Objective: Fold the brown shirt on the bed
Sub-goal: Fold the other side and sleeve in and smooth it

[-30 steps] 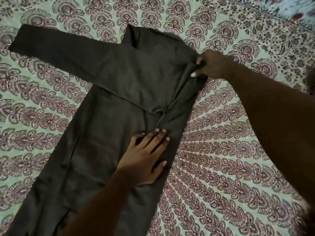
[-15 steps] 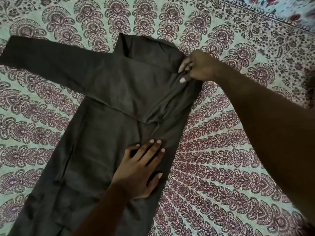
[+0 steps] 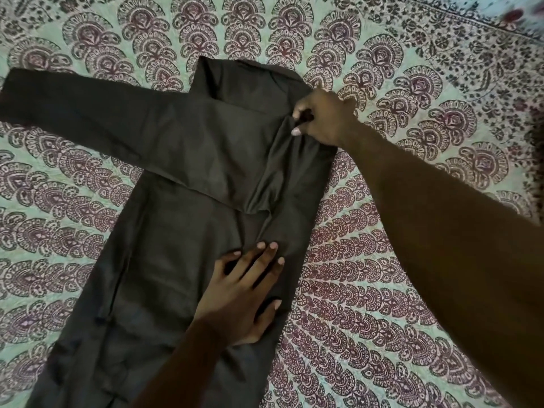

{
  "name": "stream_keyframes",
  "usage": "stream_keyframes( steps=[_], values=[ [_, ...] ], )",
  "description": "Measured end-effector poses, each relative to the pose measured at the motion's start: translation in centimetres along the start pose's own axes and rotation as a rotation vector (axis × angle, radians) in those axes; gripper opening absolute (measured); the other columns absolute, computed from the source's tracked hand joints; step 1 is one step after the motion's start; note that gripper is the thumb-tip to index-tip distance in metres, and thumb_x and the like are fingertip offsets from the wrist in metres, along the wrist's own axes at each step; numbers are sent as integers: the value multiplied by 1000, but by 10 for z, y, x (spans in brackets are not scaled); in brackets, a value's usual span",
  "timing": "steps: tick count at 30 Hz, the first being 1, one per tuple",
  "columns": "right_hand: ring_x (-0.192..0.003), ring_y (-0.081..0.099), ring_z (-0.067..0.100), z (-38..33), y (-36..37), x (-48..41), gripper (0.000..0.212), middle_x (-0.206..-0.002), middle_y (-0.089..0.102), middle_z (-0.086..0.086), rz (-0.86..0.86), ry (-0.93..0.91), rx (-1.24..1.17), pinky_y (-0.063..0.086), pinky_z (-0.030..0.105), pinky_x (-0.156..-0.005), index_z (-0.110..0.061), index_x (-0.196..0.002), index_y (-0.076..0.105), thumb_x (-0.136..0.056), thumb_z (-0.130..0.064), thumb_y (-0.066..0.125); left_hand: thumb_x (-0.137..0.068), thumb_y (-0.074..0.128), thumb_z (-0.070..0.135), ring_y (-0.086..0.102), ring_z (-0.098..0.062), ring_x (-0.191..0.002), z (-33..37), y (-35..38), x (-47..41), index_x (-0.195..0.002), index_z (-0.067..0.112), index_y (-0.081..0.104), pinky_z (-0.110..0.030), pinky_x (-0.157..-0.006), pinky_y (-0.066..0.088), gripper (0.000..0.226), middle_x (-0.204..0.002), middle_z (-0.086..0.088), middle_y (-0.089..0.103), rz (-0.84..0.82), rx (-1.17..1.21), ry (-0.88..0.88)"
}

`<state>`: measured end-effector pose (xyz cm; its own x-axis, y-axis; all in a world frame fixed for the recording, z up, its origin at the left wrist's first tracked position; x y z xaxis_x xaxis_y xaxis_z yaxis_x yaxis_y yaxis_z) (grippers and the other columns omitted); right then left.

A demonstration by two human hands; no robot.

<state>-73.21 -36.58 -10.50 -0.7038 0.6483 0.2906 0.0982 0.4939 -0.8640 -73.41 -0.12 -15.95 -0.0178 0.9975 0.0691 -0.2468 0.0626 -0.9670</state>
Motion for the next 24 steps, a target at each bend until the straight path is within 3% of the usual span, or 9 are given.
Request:
stream_keyframes(
  steps=[4, 6, 8, 11, 14, 16, 20, 24],
  values=[
    [-126, 47, 26, 3, 7, 28, 28, -124, 58, -1, 291, -70, 159, 28, 45, -97, -26, -118, 67, -90, -30, 70, -89, 58, 54, 41, -25, -149, 0, 1, 0, -149, 21, 53, -48, -107, 35, 69, -165, -5, 38, 3, 5, 2],
    [-121, 51, 32, 2, 19, 63, 26, -125, 60, 6, 471, -136, 212, 36, 46, -95, -19, -116, 67, -93, -30, 61, -88, 60, 55, 42, -25, -148, 0, 0, -1, -148, 21, 54, -48, -105, 36, 70, -164, -4, 39, 8, 3, -3],
    [-113, 58, 35, 4, 41, 103, 26, -122, 64, 11, 530, -231, 213, 42, 47, -91, -12, -113, 69, -96, -30, 59, -87, 60, 55, 43, -25, -147, 0, 0, -2, -148, 21, 54, -48, -103, 37, 70, -164, -4, 40, 5, 1, -7],
    [-131, 54, 32, 13, 76, 147, 56, -145, 57, 12, 302, -347, 291, 41, 49, -101, -8, -136, 62, -103, -51, 49, -87, 60, 55, 43, -25, -147, 0, -1, -2, -148, 21, 53, -47, -103, 37, 71, -164, -5, 39, -1, 7, 0],
    [-156, 26, 21, 30, 78, 136, 84, -172, 22, 1, 95, -280, 413, 29, 56, -115, -22, -163, 28, -98, -76, 21, -87, 60, 56, 42, -24, -147, 0, 0, -2, -148, 22, 53, -47, -104, 36, 71, -164, -4, 39, -4, 1, -1],
    [-160, 15, 21, 42, 64, 107, 87, -174, 8, -4, 76, -184, 447, 25, 63, -116, -31, -165, 14, -95, -82, 17, -87, 60, 56, 40, -23, -149, 0, 1, -1, -149, 22, 53, -47, -104, 35, 71, -165, -4, 38, -4, 3, -8],
    [-160, 3, 34, 60, 34, 56, 84, -174, 0, -6, 35, 12, 424, 16, 75, -116, -41, -163, 3, -92, -85, 14, -88, 60, 56, 40, -24, -149, 0, 1, -1, -149, 22, 53, -47, -104, 35, 71, -165, -4, 37, 1, 0, -4],
    [-160, -3, 33, 38, 30, 69, 85, -175, 1, 6, 152, 83, 357, 11, 67, -122, -22, -166, 7, -100, -74, 21, -87, 61, 56, 43, -25, -147, -1, -1, -2, -148, 22, 54, -47, -105, 36, 70, -165, -4, 38, 3, 3, -1]
  ],
)
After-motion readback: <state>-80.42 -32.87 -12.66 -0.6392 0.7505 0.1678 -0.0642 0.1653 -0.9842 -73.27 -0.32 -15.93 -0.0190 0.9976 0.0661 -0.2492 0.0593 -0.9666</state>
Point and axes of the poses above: each hand's wrist, its own x-axis away from the middle knuckle, its own y-axis out of the palm, z = x × y, the point moved 1 cm from there along -x, towards the middle knuckle
